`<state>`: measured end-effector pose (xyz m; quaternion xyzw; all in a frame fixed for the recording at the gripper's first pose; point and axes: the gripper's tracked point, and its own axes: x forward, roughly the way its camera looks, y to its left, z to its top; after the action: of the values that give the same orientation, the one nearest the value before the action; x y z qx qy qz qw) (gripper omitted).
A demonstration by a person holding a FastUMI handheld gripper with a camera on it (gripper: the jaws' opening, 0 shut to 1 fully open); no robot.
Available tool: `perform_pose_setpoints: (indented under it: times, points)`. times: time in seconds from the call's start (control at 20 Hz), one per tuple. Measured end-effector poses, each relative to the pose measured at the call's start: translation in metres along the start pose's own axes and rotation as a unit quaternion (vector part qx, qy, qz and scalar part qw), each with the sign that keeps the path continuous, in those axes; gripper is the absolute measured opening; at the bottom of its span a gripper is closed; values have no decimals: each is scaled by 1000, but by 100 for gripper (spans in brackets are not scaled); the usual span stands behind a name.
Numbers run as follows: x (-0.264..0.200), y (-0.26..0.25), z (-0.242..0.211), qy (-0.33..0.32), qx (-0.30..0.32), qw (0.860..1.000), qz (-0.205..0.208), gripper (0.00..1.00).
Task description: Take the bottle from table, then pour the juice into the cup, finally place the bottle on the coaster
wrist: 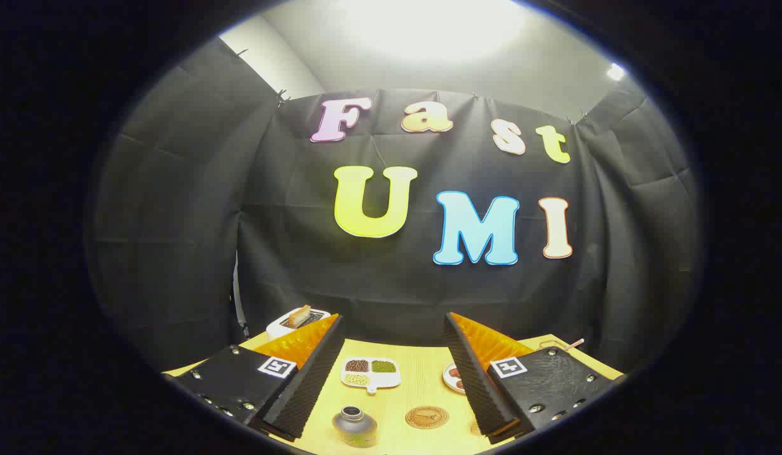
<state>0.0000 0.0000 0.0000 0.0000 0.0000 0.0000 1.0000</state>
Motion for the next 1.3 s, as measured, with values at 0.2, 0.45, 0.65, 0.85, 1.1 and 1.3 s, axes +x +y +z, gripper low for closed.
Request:
perform_pose_setpoints:
  times: [0.2, 0.45, 0.65, 0.85, 1.1, 1.3]
  points:
    - [-1, 1, 1, -9, 12, 1000, 6, 97]
    - [0, 2, -4, -7, 17, 1000, 4, 97]
    - [-1, 4, -4, -9, 3, 1000, 2, 96]
    - [-1, 5, -10, -4, 7, 1000, -3, 97]
    - [4, 14, -25, 2, 4, 1000, -4, 96]
    - [8, 22, -44, 4, 7, 1000, -10, 96]
